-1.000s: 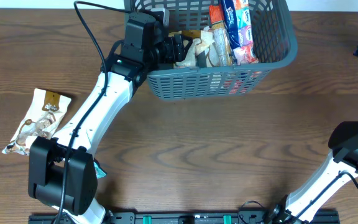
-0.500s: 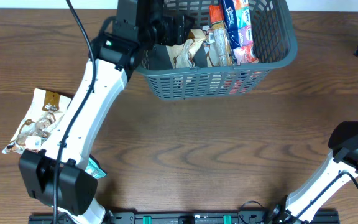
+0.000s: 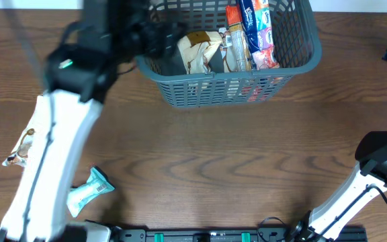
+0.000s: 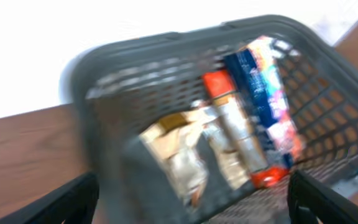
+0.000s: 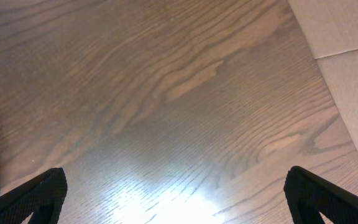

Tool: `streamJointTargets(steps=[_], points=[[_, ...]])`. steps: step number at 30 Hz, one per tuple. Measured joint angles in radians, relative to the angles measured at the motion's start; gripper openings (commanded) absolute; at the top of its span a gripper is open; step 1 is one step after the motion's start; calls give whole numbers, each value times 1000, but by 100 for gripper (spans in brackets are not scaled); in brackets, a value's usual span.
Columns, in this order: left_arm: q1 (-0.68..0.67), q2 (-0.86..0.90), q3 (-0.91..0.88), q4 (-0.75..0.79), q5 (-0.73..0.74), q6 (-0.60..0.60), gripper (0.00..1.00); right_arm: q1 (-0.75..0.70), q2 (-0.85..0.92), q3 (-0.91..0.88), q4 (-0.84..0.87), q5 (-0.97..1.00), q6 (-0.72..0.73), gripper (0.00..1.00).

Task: Pack container
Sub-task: 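Release the pouch and move the left gripper to the dried-mushroom bag, then grasp the dried-mushroom bag with the left gripper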

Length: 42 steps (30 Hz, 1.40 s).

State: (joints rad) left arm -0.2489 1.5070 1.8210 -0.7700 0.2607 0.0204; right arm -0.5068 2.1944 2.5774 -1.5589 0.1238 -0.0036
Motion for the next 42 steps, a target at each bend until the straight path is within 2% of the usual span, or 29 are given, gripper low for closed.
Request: streamJointTargets(steps=[4,8,12,17,20,27,31,35,39,42], points=[[102,-113,9,-140,-144,-8,92,0,0,0,0,0,0,99],[228,-184,14,-267,-352,-104,93,0,0,0,0,0,0,99],[343,-190,16,-383,-468,-233,94,0,0,0,0,0,0,99],[486,-145,16,-546,-523,-449,99,0,0,0,0,0,0,99],[554,-99,16,-625,-534,-591,98,0,0,0,0,0,0,99],[603,9,15,-763,-532,-867,98,0,0,0,0,0,0,99],[604,39,-3,-740,-517,-1024,99,0,0,0,0,0,0,99],[604,48,-55,-640,-460,-1211,99,0,0,0,0,0,0,99],[605,49,-166,-518,-421,-1384,99,0,0,0,0,0,0,99],[605,51,-269,-426,-402,-1448,99,0,0,0,0,0,0,99]])
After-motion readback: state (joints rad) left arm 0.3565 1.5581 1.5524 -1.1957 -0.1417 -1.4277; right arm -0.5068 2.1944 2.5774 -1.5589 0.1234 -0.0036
